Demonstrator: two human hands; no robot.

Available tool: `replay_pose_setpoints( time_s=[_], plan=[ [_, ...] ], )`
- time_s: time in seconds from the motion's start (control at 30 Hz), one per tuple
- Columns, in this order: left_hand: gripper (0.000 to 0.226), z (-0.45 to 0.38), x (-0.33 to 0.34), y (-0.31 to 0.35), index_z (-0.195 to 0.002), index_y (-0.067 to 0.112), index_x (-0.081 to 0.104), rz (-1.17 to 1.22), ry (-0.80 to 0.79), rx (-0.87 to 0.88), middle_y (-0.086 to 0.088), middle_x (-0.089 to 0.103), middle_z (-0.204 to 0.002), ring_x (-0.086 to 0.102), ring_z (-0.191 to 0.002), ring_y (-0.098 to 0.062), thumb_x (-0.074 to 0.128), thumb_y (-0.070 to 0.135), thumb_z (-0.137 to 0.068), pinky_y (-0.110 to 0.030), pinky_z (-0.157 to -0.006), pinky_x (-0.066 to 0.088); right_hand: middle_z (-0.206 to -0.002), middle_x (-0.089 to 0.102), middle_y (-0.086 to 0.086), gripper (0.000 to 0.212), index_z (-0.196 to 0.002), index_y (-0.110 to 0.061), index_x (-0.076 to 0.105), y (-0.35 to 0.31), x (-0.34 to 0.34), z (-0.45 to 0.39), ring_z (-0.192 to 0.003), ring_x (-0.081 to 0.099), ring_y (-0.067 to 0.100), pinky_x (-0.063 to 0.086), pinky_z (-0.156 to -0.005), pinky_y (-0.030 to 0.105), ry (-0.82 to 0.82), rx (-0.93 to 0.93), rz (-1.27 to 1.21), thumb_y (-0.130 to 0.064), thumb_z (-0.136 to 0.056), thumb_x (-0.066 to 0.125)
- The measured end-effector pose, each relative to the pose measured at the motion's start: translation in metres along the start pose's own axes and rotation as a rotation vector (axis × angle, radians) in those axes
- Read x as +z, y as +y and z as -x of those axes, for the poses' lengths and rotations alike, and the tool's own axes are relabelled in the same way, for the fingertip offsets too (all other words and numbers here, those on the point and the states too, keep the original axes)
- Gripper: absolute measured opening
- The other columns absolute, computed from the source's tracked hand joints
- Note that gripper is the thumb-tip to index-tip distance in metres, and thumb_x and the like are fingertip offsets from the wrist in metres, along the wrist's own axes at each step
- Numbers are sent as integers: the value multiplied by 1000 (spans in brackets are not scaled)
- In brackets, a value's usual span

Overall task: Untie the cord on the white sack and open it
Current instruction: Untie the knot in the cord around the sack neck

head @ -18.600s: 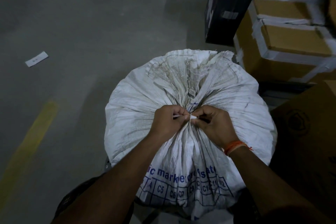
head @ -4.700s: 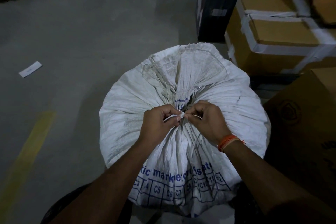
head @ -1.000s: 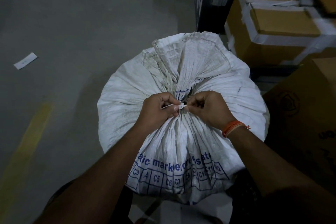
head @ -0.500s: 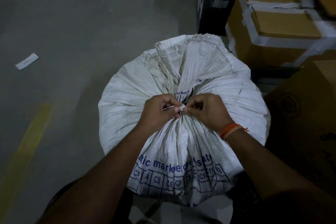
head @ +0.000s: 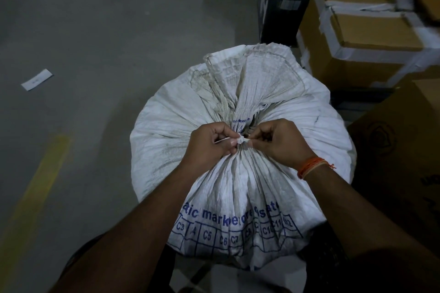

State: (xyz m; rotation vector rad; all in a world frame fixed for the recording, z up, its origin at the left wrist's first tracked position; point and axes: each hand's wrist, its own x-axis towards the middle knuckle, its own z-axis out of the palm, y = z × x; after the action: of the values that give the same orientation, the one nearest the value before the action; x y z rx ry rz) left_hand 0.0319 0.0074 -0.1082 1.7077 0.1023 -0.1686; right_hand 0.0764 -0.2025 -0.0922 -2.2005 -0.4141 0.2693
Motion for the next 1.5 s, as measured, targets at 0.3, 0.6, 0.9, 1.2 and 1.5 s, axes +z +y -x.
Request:
replay_pose_setpoints(
  time_s=[0.3,0.6,0.9,1.2,1.5],
  plan=[
    [6,2,0,-1,-94,0,75,-61,-1,28,-21,75,-79,73,-68,-17,70,-3,-92,-23,-65,58,-68,73,-11,7,-76,-24,80,-3,15,2,-65,67,4,48,-59,12,56,-8,22,-19,-79,86],
    [9,0,0,-1,-92,3,75,-4,9,-7,-27,74,-84,74,-70,-21,71,-5,-90,-25,-68,59,-70,73,-7,9,-82,-21,79,-7,1,5,-63,67,5,52,-58,16,-39,-34,26,-27,-79,86],
    [7,-1,1,-1,-92,-3,73,71,-5,-37,-21,72,-77,72,-65,-18,69,-8,-91,-21,-65,57,-68,71,-5,8,-77,-18,79,-2,-3,3,-62,63,6,46,-55,11,33,-12,62,-22,-80,85],
    [7,-2,-1,-4,-95,-4,73,34,-20,-16,-32,72,-86,72,-68,-23,69,-8,-91,-24,-67,58,-70,72,-3,8,-76,-19,77,-8,11,1,-66,64,9,44,-55,10,27,-70,49,-20,-81,83],
    [9,-2,0,-3,-93,1,75,44,-23,-32,-28,73,-86,72,-69,-23,70,-7,-91,-25,-67,57,-72,73,-6,13,-84,-19,77,-6,-2,3,-65,68,5,54,-60,16,-82,-68,57,-28,-79,86]
  ],
)
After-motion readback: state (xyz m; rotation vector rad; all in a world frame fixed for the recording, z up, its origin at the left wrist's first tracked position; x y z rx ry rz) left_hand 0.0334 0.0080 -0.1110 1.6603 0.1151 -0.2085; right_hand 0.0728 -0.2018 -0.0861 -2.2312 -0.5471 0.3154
